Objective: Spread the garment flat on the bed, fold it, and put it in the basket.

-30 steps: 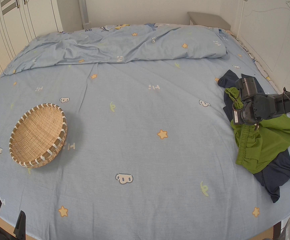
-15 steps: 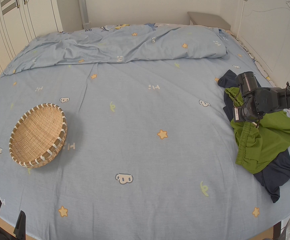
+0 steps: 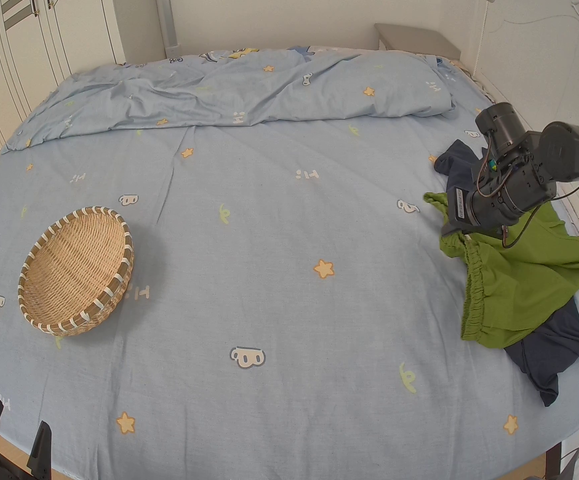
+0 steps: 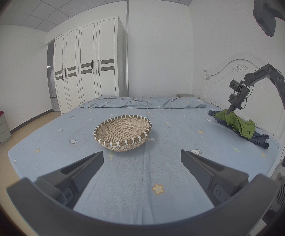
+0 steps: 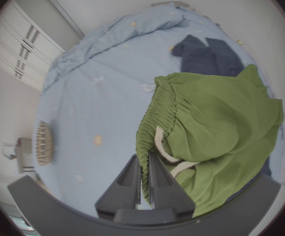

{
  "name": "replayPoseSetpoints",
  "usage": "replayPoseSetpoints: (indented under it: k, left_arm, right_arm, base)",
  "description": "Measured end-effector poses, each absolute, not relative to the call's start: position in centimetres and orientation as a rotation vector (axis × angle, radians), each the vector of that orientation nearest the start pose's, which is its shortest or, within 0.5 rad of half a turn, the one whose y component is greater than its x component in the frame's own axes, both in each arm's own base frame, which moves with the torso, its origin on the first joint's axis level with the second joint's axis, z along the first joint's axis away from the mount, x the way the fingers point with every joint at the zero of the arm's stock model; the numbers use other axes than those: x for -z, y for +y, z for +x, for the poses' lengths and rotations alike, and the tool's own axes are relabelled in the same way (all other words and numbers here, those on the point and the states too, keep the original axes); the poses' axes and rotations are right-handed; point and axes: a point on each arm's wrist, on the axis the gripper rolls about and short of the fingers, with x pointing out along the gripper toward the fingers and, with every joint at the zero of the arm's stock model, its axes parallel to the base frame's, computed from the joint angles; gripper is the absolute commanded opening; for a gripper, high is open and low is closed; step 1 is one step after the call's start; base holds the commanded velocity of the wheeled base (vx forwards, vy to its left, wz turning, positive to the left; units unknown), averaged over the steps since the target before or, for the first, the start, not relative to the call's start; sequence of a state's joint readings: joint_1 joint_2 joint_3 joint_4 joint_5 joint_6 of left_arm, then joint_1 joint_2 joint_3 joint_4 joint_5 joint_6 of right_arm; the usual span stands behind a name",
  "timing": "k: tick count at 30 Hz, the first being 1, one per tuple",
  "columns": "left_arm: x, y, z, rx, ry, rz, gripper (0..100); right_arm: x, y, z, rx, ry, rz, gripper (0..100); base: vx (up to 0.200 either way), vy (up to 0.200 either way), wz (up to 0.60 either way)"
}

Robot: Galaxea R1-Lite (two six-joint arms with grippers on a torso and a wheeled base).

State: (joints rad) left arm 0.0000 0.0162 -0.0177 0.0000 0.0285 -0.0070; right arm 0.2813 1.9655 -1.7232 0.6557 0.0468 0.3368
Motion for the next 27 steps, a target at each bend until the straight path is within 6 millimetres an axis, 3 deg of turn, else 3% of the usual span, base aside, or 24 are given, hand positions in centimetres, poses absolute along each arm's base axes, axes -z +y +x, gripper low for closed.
replayPoseSetpoints:
  k: [8, 19, 23, 27]
  left_arm:
    - [-8.1, 0.1, -2.3, -0.029, -0.002, -0.007, 100]
    - [-8.1, 0.1, -2.3, -0.029, -0.002, -0.007, 100]
    - [-8.1, 0.1, -2.3, -0.029, -0.002, -0.007, 100]
    - [-8.1, 0.1, -2.3, -0.029, -0.001, -0.007, 100]
  right_arm:
    - [-26.4, 13.9, 32.5, -0.36, 0.908, 0.295, 0]
    - [-30.6, 21.4, 27.8, -0.603, 0.812, 0.304, 0]
    - [-29.9, 24.1, 26.9, -0.613, 0.825, 0.278, 0]
    - [-27.0, 27.8, 26.8, -0.601, 0.888, 0.219, 0]
  base:
    - [0.0, 0.0, 0.0]
    - [0.0, 0.0, 0.0]
    - [0.0, 0.0, 0.0]
    - [0.0, 0.0, 0.0]
